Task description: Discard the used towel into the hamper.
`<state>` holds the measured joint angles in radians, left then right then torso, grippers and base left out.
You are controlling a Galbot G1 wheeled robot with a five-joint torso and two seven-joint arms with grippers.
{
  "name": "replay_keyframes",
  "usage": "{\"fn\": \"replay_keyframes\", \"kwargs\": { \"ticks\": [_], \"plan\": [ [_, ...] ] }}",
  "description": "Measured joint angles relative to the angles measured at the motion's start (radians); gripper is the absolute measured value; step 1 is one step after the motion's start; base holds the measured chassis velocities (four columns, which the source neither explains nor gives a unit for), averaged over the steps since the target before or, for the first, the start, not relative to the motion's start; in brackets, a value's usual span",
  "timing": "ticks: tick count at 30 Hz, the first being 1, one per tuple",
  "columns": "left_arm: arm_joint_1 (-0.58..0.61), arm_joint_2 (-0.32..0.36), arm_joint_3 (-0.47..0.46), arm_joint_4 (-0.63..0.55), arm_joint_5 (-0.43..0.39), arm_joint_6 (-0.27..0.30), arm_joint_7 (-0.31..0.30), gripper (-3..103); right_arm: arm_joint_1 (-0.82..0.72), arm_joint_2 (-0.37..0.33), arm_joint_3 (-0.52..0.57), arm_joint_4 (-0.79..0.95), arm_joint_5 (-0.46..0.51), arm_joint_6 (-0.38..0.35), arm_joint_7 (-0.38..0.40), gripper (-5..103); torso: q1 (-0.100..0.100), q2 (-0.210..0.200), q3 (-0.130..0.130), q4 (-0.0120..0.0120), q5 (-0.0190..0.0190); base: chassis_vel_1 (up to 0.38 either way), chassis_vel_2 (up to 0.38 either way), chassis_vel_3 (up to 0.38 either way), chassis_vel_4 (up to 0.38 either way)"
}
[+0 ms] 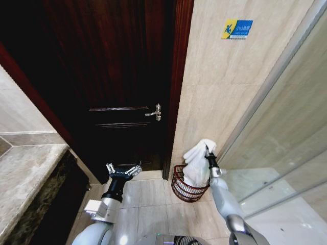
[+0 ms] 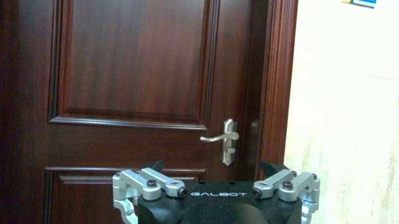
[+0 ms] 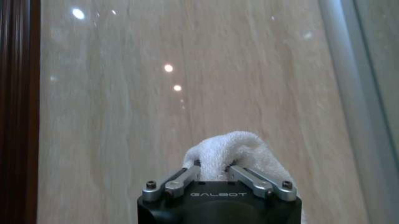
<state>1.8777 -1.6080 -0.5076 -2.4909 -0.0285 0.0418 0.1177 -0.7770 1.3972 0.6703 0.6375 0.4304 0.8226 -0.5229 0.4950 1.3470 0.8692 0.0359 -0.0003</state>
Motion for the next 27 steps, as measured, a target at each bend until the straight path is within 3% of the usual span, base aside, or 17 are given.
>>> {"fn": "replay_keyframes", "kwargs": {
  "ticks": [19,24,27],
  "plan": [
    [0.0,0.0,0.0,0.0,0.0,0.0,0.0,100,-0.131,0.04,0.019,0.015,-0.041,-0.008,-0.005,8,-0.001,0.0,0.0,0.0002,0.0002,-0.013,0.01,0.009,-0.01],
    [0.0,0.0,0.0,0.0,0.0,0.0,0.0,100,-0.154,0.045,0.02,0.021,-0.041,-0.039,-0.025,8,0.0,0.0,0.0,0.0002,0.0001,-0.142,0.137,0.137,-0.134],
    [0.0,0.0,0.0,0.0,0.0,0.0,0.0,100,-0.179,0.042,0.028,0.027,-0.061,-0.083,-0.078,8,0.001,0.0,0.0,0.0009,0.0005,-0.147,0.198,0.175,-0.174]
  ]
}}
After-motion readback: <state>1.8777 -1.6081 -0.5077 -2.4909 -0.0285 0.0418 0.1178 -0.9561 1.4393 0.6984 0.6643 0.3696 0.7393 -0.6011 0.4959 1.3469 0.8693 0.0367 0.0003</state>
